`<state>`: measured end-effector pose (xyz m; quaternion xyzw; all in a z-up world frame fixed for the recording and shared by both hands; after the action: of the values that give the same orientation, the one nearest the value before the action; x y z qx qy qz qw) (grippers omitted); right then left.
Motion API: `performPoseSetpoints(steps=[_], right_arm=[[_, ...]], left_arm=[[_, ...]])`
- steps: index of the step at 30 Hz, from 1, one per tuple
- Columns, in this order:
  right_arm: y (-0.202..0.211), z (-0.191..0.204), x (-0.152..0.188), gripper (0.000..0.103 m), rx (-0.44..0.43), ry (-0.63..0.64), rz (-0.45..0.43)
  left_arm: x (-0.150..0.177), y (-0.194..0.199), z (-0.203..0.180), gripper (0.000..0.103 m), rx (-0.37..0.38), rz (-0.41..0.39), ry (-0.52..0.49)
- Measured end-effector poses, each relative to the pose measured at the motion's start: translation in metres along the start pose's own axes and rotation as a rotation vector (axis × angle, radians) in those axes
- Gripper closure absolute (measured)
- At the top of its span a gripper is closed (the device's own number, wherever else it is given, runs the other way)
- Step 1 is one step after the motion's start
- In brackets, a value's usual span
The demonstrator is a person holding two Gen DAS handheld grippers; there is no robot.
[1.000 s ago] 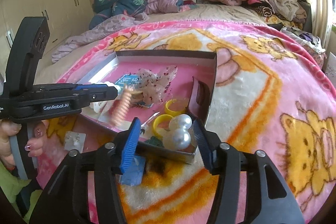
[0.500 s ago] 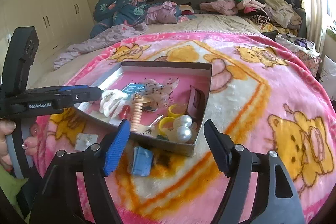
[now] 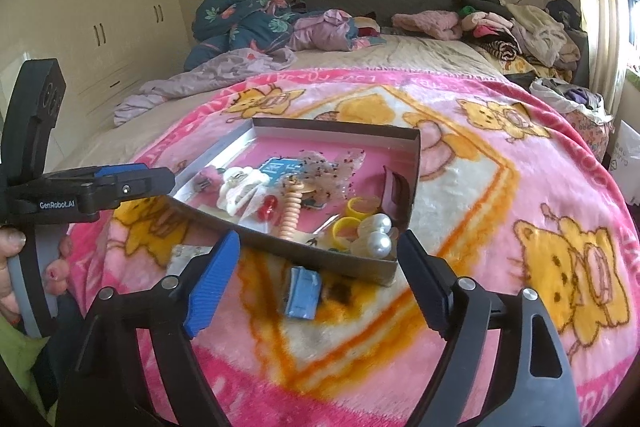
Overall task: Organize jewelry
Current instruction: 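Grasp the bagged bow stud earrings with the left tool while the right tool grasps the blue clip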
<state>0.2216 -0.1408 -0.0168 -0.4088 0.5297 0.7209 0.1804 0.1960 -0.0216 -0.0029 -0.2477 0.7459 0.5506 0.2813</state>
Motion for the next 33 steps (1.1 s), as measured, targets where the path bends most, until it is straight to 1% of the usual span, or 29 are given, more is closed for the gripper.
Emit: performPoseSetpoints(steps=[6,18,27,33], right_arm=[[0.006,0.012,0.003,0.024,-0.007,0.017,0.001],[0.006,0.031,0.017,0.023,-0.019,0.041,0.019],[-0.003,0.036,0.032,0.023,-0.021,0.050,0.045],[-0.017,0.028,0.045,0.023,-0.002,0.033,0.074]], left_arm=[[0.013,0.013,0.010,0.013,-0.026,-0.011,0.015],[0.041,0.026,0.025,0.012,-0.063,0.002,0.029],[0.063,0.024,0.035,0.012,-0.081,0.035,0.050],[0.078,0.010,0.035,0.012,-0.074,0.087,0.052]])
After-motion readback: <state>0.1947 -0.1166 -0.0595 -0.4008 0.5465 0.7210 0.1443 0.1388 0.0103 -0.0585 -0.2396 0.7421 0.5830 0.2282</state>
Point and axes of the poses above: each gripper's, at about its wrist camera, not at the fingertips, and y roughly against the way its jaws point, z to its left, x to its underside, the point moved 5 cm from there along -y, roughly the way its jaws point, and after that the axes turned 2 degrees about x, right-handed, at the moved point
